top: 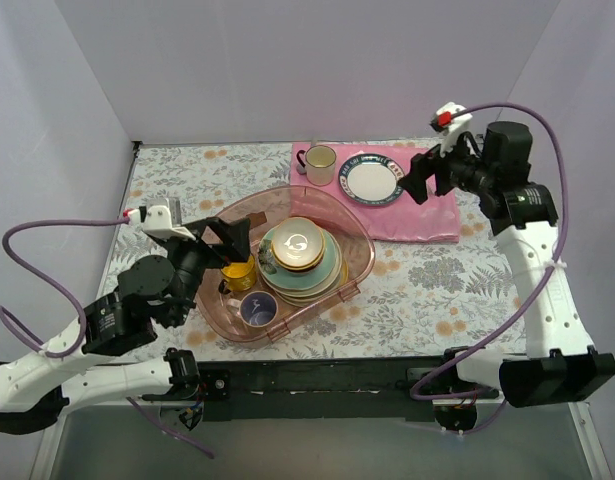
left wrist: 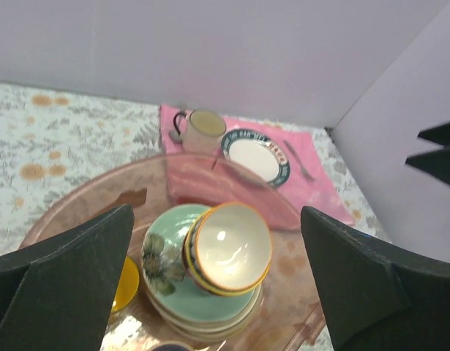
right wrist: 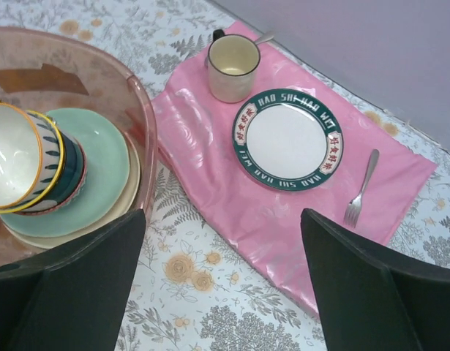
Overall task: Place the mixed dishes into the plastic bin
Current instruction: Reset both arms
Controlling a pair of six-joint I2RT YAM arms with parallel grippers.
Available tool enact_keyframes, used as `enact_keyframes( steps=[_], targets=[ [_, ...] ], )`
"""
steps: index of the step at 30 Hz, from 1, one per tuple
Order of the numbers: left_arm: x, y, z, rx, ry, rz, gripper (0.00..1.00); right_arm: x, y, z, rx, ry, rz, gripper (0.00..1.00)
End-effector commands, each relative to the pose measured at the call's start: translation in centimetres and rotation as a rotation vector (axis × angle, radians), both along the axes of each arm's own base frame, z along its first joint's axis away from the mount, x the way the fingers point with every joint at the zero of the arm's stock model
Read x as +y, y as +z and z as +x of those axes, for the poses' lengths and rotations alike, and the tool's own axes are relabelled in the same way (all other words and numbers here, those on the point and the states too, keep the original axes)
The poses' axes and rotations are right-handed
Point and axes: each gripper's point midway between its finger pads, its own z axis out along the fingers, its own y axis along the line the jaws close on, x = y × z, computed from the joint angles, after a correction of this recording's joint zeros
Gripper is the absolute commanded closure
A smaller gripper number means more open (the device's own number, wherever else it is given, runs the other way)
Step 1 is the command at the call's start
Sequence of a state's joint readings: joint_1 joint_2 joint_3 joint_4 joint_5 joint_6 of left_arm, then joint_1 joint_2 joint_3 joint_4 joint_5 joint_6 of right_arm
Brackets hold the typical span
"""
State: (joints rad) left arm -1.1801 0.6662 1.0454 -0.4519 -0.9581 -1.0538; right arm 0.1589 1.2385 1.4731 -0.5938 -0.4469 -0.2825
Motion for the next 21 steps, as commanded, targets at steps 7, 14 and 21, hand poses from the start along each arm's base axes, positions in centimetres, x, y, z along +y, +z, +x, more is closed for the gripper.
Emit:
enact_keyframes(
  steps=[7,14,21],
  targets=[
    [1.0,4.3,10.7,-0.001,0.013,0.093,0.02,-6.0,2.1,-0.8,-0.15,-0.215,0.082,0.01],
    [9.4,2.0,16.2,0.119,0.065,-0.113,0.02,-11.4,4.8,-0.5,-0.262,-0.535,0.064,0.01],
    [11.7,4.4,14.2,0.064,0.137,-0.063,0.02,-15.0,7.2,-0.8,-0.316,-0.754,0.073,0.01]
  ],
)
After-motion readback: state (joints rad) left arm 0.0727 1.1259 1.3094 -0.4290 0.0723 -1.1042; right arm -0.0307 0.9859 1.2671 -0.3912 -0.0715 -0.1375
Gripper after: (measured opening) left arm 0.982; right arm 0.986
